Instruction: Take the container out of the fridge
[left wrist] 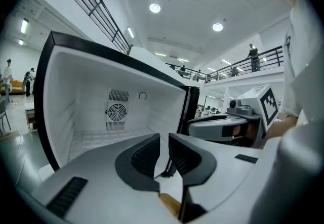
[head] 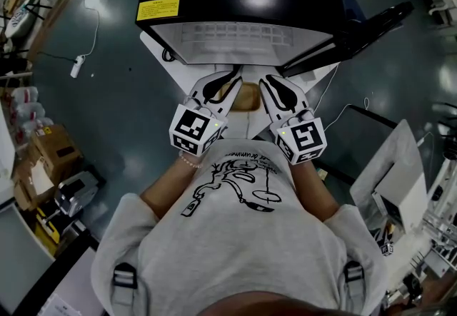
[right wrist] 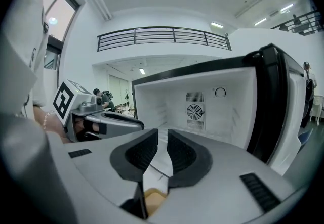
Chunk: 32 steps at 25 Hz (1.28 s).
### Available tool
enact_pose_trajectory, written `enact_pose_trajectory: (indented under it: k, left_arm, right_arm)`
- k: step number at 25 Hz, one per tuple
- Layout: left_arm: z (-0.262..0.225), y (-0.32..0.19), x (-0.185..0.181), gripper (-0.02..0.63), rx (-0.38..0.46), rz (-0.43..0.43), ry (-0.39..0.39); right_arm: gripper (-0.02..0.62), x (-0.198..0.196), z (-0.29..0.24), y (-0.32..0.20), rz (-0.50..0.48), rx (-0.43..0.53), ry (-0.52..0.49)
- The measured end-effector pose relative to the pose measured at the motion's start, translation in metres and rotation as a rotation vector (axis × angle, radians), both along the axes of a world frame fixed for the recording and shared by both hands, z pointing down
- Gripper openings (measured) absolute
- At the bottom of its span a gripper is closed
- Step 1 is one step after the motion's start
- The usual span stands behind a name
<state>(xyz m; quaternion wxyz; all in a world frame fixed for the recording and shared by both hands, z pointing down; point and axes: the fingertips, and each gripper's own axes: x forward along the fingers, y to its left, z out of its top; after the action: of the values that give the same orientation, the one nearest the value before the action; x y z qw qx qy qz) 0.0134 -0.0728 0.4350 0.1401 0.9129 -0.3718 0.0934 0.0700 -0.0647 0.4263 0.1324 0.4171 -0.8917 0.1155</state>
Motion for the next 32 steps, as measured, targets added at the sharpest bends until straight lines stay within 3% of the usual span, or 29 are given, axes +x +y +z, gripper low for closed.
enact_pose_trajectory:
  k: [15,32]
  left_arm:
    - [-0.087,0.008,-0.005,0.031,0.171,0.02,0.118]
    - [-0.13,0.016,-0.005,0.021,0.23,0.029,0.193]
  right_arm:
    - [0.071,-0.022,-0.068,0.009,-0.083,0.106,-0.058]
    - [0.061,-0.03,-0.11,0.017,-0.118,0.166,-0.079]
